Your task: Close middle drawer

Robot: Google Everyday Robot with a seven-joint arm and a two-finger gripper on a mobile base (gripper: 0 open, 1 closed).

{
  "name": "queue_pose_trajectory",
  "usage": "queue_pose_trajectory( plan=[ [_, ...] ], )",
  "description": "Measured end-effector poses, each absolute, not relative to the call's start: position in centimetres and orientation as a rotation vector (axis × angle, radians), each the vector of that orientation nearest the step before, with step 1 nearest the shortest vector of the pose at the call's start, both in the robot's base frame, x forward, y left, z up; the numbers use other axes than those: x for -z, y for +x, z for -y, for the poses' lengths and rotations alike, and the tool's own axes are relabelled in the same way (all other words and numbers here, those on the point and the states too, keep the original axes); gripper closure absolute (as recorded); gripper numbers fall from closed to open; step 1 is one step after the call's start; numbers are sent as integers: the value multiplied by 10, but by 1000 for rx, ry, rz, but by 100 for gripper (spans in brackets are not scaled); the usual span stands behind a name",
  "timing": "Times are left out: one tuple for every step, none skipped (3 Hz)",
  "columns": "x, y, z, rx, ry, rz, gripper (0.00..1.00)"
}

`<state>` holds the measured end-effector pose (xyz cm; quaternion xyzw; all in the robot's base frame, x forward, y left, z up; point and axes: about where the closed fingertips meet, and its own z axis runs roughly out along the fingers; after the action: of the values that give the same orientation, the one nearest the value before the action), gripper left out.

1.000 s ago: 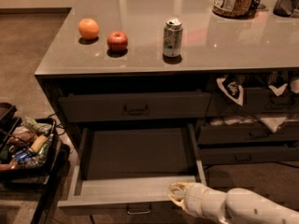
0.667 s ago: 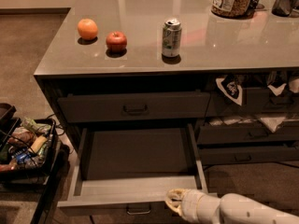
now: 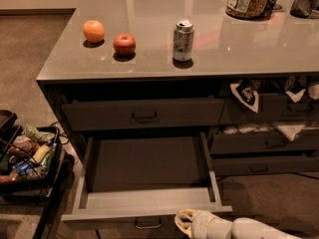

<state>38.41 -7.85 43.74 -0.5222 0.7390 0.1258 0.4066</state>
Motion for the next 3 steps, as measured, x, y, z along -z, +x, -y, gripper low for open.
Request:
queue_pose_trajectory(
  plan=[
    [-429,392,83,-305,-1296,-1898,100],
    [-418,398,88,-297,-1263,-1952,100],
    [-408,402,86,-340,-1220,-1988,100]
  ],
)
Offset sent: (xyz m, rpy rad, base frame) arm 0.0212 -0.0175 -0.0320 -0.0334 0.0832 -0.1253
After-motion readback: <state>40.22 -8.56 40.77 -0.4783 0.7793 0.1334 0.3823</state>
